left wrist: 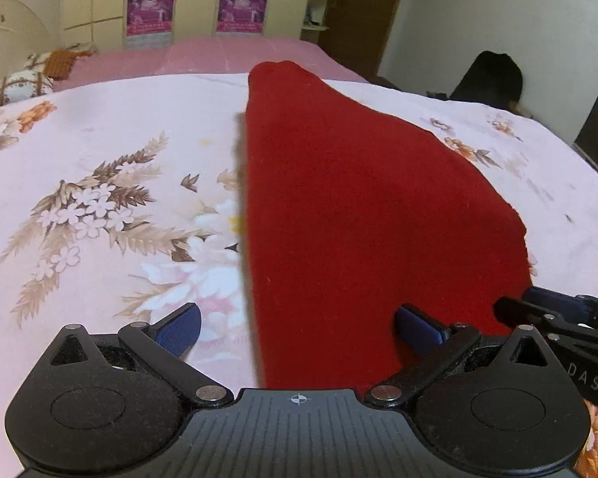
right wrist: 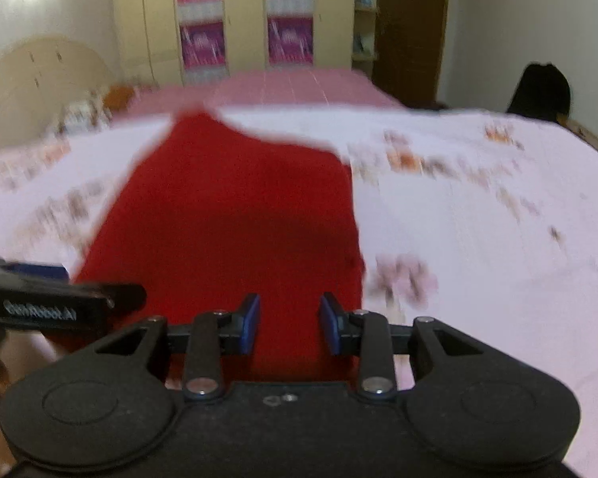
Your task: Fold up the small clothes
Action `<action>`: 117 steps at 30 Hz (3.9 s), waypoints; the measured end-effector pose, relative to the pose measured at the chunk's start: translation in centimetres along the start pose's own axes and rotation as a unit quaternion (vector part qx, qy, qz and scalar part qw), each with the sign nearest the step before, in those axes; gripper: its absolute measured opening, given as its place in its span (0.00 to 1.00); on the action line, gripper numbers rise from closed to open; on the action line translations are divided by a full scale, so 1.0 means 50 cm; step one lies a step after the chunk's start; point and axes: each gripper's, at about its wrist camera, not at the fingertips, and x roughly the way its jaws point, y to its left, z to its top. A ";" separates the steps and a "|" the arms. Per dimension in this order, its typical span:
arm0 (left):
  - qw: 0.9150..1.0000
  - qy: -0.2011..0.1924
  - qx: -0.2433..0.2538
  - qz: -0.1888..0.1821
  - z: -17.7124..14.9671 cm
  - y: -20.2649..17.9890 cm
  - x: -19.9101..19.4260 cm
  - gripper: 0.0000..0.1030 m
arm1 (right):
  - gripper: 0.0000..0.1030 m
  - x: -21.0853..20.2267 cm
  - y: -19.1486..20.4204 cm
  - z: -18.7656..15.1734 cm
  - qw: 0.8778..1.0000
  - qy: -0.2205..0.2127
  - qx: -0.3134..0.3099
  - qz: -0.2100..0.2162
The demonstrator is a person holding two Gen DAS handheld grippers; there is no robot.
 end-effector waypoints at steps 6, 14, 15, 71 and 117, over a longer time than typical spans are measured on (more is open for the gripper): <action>0.999 0.018 0.020 0.018 0.009 -0.020 -0.004 1.00 | 0.32 -0.005 0.021 0.003 1.000 0.006 -0.006 -0.024; 0.999 0.029 0.021 0.017 0.017 -0.024 0.002 1.00 | 0.33 -0.002 0.009 -0.003 1.000 0.015 0.001 -0.013; 0.999 0.031 0.022 0.015 0.018 -0.022 0.001 1.00 | 0.33 -0.002 0.008 -0.004 1.000 0.014 -0.002 -0.010; 0.990 0.027 -0.079 -0.112 0.141 -0.003 0.117 0.67 | 0.38 0.159 -0.167 0.102 0.956 0.054 0.202 0.204; 0.995 -0.062 -0.062 0.037 0.071 0.574 -0.099 0.99 | 0.36 0.130 0.403 0.176 0.973 0.030 0.070 0.217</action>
